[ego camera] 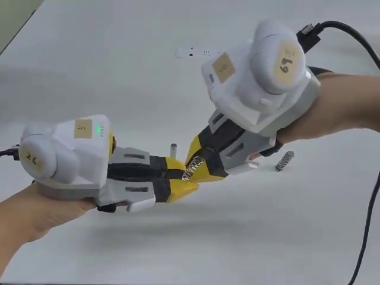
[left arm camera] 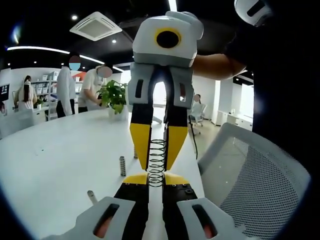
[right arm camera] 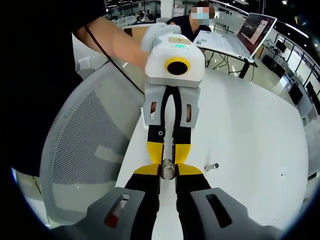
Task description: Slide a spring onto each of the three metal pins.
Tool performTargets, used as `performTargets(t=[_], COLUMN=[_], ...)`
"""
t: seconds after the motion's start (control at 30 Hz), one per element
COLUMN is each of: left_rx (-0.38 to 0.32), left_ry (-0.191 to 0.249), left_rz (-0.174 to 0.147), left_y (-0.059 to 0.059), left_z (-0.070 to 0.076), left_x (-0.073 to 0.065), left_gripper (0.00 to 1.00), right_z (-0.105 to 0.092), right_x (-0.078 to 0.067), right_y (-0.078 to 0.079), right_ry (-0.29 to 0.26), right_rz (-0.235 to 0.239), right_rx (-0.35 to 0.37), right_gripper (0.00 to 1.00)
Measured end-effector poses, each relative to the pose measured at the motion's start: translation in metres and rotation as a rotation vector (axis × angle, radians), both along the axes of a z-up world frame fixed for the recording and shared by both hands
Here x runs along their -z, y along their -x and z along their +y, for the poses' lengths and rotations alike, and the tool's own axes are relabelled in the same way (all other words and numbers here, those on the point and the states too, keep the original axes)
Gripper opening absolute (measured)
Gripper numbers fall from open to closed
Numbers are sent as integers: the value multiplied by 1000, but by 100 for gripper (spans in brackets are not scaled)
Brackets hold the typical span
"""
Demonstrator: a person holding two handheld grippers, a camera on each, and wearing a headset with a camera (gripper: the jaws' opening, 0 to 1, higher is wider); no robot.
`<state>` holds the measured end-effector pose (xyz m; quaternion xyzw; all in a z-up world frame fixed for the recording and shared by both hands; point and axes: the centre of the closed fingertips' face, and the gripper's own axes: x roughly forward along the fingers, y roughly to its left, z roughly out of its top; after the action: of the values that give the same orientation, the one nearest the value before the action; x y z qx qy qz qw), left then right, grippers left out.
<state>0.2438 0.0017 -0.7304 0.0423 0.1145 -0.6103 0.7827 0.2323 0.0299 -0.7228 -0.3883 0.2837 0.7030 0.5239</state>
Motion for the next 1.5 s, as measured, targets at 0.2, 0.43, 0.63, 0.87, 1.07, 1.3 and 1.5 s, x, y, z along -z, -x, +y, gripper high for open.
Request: performTargets(t=[0.2,0.43,0.63,0.87,1.07,1.3,1.5], left_rx=[10,13,10,7,14,25,15], left_ry=[-26,-36,-34,-57,-80,-76,-64], left_rz=[-6,-1,6,10,10,19,34], left_y=[-1,1,3,4,4,6,4], left_z=[-4,-5,-5,-5,-7,-9,-8], left_x=[9,13,18,25,35,39,38], left_gripper=[1,1,1,1,2,2,2], right_z=[-2,-3,-2,-2,-4,-7,-7], right_x=[10,14,20,27,37,39,38], right_y=[0,1,2,2,3,6,4], right_ry=[100,168,193,197,202,221,228], right_rz=[-27,-34,-23,-23,-22,-18,-20], right_rx=[-3,-14,-6,-9,-15,-9,-5], right_gripper=[8,8,7,7,7,7,7])
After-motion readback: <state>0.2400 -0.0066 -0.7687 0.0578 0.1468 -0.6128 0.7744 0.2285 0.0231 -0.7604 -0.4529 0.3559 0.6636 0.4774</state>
